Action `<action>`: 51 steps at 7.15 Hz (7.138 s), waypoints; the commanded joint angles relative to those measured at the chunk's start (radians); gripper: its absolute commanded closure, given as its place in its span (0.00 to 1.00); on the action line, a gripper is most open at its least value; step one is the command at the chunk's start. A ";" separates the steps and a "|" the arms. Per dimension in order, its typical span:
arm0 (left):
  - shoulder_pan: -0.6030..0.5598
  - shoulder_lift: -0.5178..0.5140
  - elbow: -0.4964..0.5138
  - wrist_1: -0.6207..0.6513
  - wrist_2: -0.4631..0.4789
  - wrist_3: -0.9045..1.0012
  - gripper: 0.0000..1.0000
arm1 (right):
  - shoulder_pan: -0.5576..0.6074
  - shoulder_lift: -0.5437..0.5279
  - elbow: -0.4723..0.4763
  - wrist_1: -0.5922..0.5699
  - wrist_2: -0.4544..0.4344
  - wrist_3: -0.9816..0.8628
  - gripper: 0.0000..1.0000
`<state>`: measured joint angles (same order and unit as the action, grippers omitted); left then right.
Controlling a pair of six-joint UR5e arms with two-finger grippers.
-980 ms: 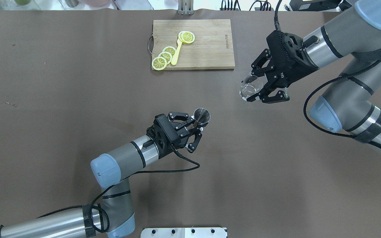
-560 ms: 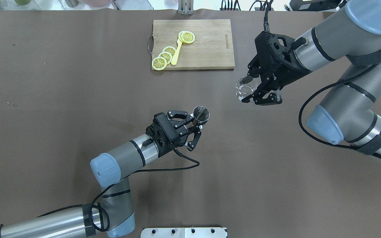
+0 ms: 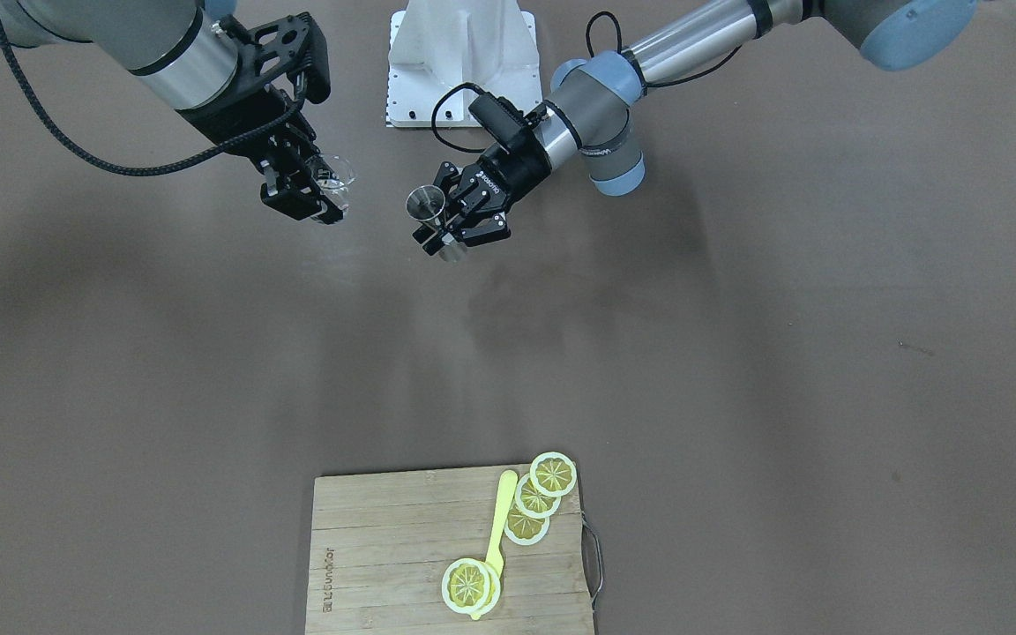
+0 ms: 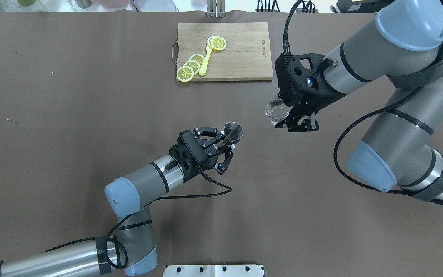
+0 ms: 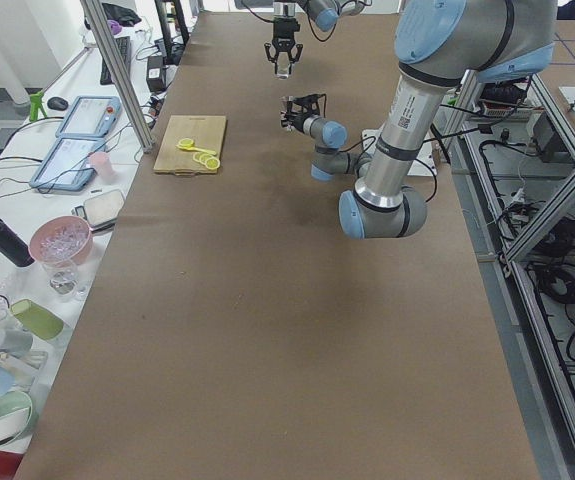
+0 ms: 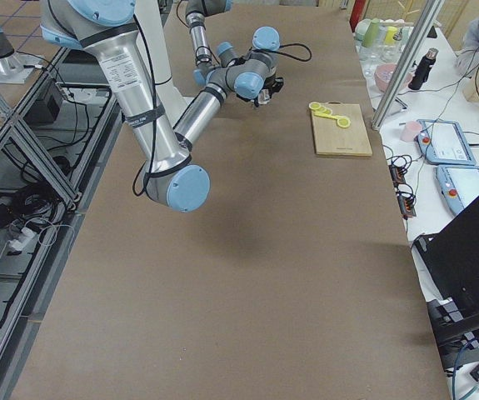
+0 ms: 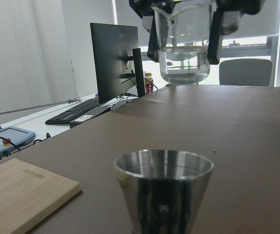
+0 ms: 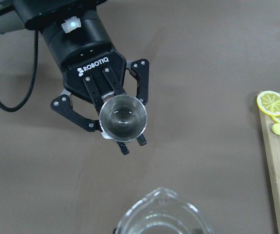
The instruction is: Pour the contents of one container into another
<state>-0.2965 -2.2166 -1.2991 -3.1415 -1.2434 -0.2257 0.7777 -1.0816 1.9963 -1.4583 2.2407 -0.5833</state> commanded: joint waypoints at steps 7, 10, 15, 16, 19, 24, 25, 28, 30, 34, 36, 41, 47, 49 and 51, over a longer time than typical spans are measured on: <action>-0.001 -0.001 0.001 0.001 0.019 0.002 1.00 | -0.047 0.118 0.006 -0.309 -0.076 -0.204 1.00; -0.001 -0.002 0.001 0.006 0.021 0.002 1.00 | -0.054 0.178 -0.036 -0.350 -0.105 -0.191 1.00; -0.001 -0.009 0.015 0.006 0.021 0.002 1.00 | -0.095 0.226 -0.040 -0.439 -0.191 -0.187 1.00; -0.001 -0.009 0.015 0.006 0.019 0.002 1.00 | -0.101 0.226 -0.039 -0.439 -0.202 -0.187 1.00; -0.001 -0.015 0.023 0.006 0.021 0.002 1.00 | -0.116 0.256 -0.039 -0.511 -0.251 -0.190 1.00; -0.001 -0.020 0.026 0.006 0.019 0.002 1.00 | -0.150 0.267 -0.045 -0.582 -0.294 -0.191 1.00; -0.001 -0.020 0.026 0.006 0.021 0.002 1.00 | -0.155 0.269 -0.047 -0.583 -0.296 -0.190 1.00; -0.001 -0.020 0.026 0.008 0.019 0.002 1.00 | -0.156 0.305 -0.085 -0.599 -0.303 -0.190 1.00; 0.000 -0.020 0.024 0.006 0.012 0.000 1.00 | -0.156 0.330 -0.108 -0.606 -0.314 -0.188 1.00; 0.005 -0.023 0.026 0.006 0.013 0.002 1.00 | -0.159 0.357 -0.110 -0.678 -0.345 -0.188 1.00; 0.004 -0.023 0.026 0.006 0.013 0.002 1.00 | -0.162 0.370 -0.110 -0.724 -0.368 -0.188 1.00; 0.004 -0.021 0.026 0.006 0.013 0.002 1.00 | -0.189 0.385 -0.110 -0.784 -0.412 -0.190 1.00; 0.004 -0.021 0.026 0.006 0.016 0.002 1.00 | -0.209 0.408 -0.140 -0.814 -0.431 -0.190 1.00; 0.004 -0.021 0.026 0.006 0.016 0.002 1.00 | -0.209 0.440 -0.171 -0.838 -0.431 -0.190 1.00; 0.004 -0.021 0.026 0.006 0.015 0.002 1.00 | -0.209 0.465 -0.204 -0.847 -0.432 -0.190 1.00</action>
<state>-0.2930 -2.2381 -1.2732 -3.1355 -1.2283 -0.2240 0.5692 -0.6330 1.8122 -2.2988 1.8097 -0.7731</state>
